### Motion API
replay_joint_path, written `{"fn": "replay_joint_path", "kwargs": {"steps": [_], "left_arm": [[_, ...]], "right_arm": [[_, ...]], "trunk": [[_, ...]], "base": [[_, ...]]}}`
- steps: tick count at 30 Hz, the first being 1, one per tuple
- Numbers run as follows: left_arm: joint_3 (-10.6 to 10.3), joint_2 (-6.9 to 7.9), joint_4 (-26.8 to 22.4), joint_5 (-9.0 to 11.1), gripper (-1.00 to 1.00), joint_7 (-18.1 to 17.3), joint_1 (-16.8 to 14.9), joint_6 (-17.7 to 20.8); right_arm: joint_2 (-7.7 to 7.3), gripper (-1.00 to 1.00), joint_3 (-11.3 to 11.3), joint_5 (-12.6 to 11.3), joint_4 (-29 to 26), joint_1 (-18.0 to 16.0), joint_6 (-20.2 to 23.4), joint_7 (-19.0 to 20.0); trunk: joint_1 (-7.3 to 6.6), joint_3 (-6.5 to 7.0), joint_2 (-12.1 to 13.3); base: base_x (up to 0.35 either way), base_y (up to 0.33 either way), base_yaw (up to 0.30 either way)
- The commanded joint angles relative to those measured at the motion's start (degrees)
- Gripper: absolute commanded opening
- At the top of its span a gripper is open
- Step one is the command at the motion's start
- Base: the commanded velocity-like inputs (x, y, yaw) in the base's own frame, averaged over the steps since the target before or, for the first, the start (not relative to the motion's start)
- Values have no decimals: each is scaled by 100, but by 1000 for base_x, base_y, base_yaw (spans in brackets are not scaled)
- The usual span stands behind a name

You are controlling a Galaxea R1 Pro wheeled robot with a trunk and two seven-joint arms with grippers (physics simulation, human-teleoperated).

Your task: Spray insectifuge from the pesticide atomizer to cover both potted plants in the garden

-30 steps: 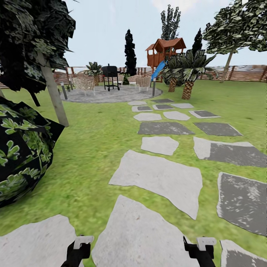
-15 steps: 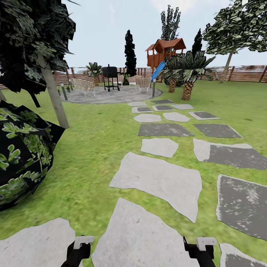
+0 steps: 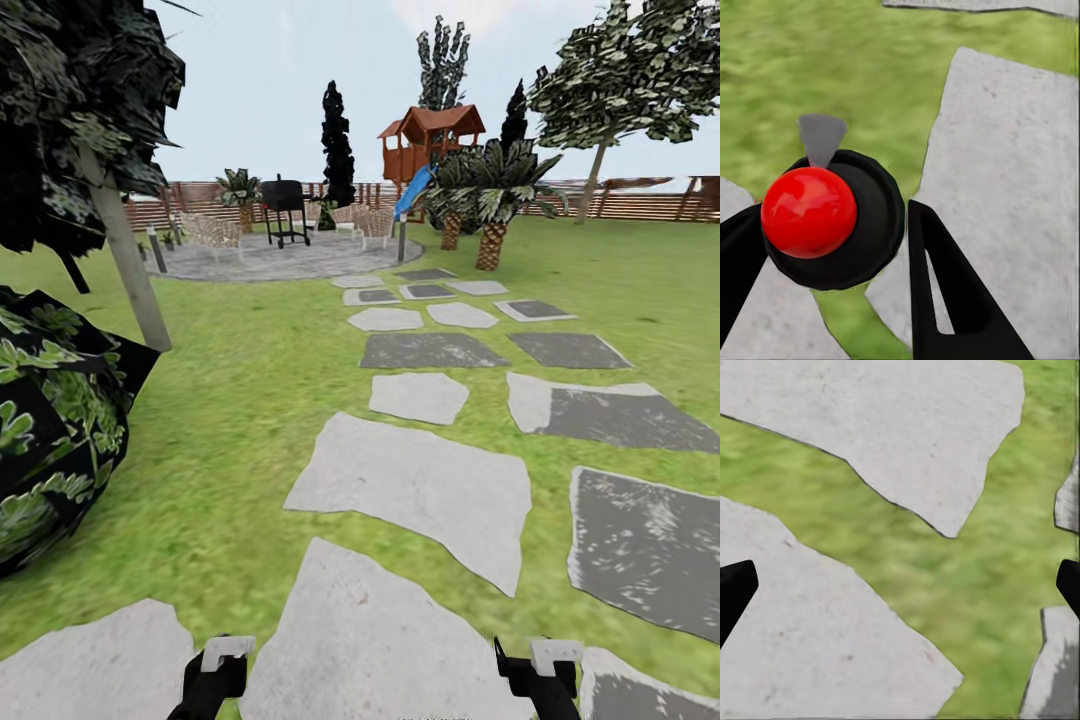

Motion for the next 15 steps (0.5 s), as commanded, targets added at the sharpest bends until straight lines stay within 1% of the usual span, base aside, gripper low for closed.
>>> {"fn": "replay_joint_path", "kwargs": {"steps": [1,3,7,10,15], "left_arm": [[2,0,2,8,-100,2,-2,-18],[2,0,2,8,-100,6,-2,-17],[0,-2,2,1,-100,10,-2,-17],[0,0,9,-1,-100,10,-2,-17],[0,0,10,-6,-100,10,-2,-18]], "right_arm": [[1,100,-3,13,7,-2,-16,-14],[7,100,0,13,7,-3,-17,-14],[25,100,5,13,7,-1,-11,-14],[40,100,6,13,7,-4,-10,-10],[37,100,6,15,21,-5,-10,-5]], "trunk": [[-1,-5,-2],[-1,-5,-2],[-1,-5,-2],[-1,-5,-2],[-1,-5,-2]], "base": [[0,0,-297],[3,0,-298],[304,0,-272],[333,0,-81],[337,0,-12]]}}
